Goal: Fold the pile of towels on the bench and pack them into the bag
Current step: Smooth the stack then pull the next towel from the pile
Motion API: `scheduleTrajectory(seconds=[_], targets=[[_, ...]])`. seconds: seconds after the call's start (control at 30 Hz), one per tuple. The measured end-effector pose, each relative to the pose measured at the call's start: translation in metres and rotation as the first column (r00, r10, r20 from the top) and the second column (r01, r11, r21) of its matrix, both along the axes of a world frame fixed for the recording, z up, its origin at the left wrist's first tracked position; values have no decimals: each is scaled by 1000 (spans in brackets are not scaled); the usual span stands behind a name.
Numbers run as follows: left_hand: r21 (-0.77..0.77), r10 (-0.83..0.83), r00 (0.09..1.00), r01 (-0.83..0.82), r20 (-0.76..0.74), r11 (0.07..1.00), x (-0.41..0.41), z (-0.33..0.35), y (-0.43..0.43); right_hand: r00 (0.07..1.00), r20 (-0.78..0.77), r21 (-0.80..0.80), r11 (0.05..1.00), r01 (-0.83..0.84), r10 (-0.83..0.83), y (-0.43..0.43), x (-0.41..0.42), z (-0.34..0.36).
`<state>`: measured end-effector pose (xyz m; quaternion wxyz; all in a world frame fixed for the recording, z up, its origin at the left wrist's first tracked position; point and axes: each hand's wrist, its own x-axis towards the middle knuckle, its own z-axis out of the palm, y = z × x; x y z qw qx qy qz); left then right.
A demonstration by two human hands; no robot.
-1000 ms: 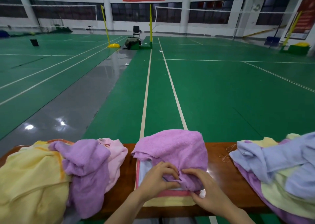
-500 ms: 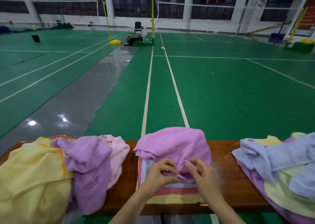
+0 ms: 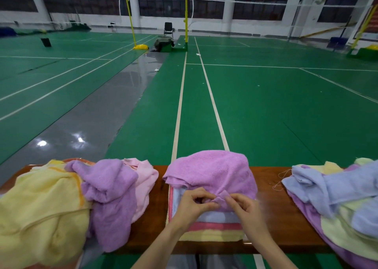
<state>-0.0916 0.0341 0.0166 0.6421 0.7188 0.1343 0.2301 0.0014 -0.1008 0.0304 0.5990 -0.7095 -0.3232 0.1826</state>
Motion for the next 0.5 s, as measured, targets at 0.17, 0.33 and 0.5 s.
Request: scheduleTrajectory(seconds=[0.17, 0.33, 0.5], targets=[[-54, 44, 999, -43, 2, 998, 1, 1, 2, 998, 65, -11, 1000, 18, -17, 3, -2, -3], [-62, 34, 999, -36, -24, 997, 2, 1, 1, 987, 93, -108, 987, -121, 132, -7, 2, -4], [-59, 24, 998, -27, -52, 998, 3, 2, 1, 964, 254, -179, 983, -36, 81, -3, 1, -10]])
